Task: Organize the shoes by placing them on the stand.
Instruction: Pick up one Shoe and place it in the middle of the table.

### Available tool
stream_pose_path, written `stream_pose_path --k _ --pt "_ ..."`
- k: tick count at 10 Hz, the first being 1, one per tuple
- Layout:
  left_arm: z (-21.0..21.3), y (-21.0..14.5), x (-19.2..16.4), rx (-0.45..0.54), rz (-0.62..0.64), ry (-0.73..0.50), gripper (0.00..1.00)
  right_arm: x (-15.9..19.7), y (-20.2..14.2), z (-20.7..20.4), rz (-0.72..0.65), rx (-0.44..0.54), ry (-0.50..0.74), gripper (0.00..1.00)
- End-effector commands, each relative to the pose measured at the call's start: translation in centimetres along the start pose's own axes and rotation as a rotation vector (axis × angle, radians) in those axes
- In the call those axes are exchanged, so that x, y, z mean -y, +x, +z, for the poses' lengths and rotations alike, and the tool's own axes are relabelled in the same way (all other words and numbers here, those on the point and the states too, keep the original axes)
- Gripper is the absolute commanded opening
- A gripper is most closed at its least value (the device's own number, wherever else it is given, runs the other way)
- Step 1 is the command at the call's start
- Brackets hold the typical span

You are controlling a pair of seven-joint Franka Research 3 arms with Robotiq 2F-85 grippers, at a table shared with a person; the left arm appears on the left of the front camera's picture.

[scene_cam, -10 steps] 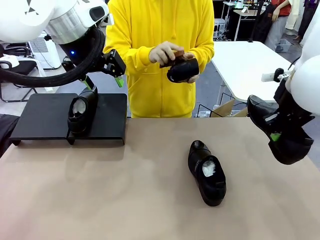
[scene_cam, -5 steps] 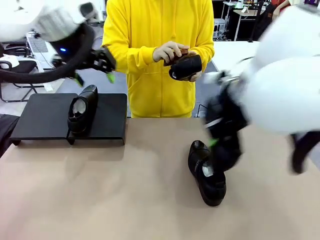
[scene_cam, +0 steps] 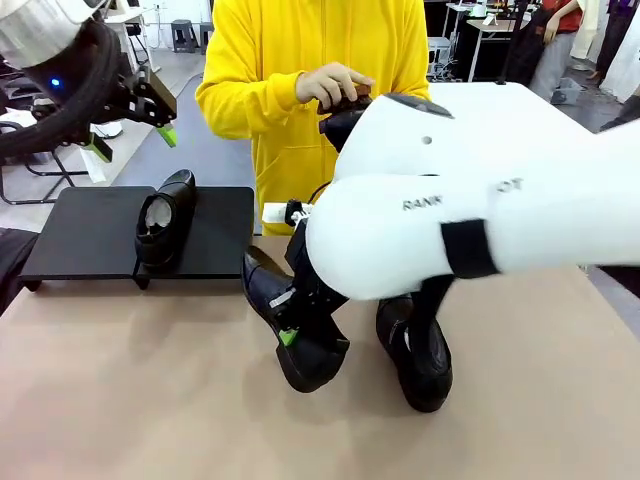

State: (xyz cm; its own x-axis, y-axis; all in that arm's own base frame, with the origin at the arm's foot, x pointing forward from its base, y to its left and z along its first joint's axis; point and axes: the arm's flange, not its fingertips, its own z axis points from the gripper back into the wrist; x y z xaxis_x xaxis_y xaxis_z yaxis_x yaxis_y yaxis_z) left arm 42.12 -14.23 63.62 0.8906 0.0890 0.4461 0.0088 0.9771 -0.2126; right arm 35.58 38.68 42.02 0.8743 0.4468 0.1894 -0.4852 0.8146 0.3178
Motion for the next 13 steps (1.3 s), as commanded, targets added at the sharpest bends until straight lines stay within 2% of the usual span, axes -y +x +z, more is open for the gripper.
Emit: stream_pose_path --k 1,4,5,6,9,12,13 --pt "-0.6 0.4 0.3 -0.019 -0.022 -0.006 1.00 2.3 2.2 -1.5 -0.050 -0.006 0.076 0.00" --pt "-0.6 0.4 0.3 -0.019 -0.022 -0.006 1.00 3.1 1.7 -5.0 -0.122 -0.063 0.118 0.00" --pt "-0.6 0.4 0.3 -0.019 -0.022 -0.006 1.00 3.0 1.2 -5.5 -0.121 -0.079 0.123 0.02" --pt "-0.6 0.4 0.3 -0.019 -0.022 -0.006 1.00 3.0 0.9 -5.8 -0.133 -0.101 0.124 0.11" --pt "-0.6 0.4 0.3 -0.019 -0.022 -0.006 1.00 2.9 0.7 -5.7 -0.136 -0.095 0.136 0.52" --pt "-0.6 0.4 0.3 -0.019 -0.022 -0.006 1.00 2.1 -0.6 -3.2 -0.090 -0.047 0.188 0.95" --pt "-0.6 0.4 0.3 -0.019 -0.022 -0.006 1.00 1.9 -1.3 -2.2 -0.075 -0.042 0.202 1.00"
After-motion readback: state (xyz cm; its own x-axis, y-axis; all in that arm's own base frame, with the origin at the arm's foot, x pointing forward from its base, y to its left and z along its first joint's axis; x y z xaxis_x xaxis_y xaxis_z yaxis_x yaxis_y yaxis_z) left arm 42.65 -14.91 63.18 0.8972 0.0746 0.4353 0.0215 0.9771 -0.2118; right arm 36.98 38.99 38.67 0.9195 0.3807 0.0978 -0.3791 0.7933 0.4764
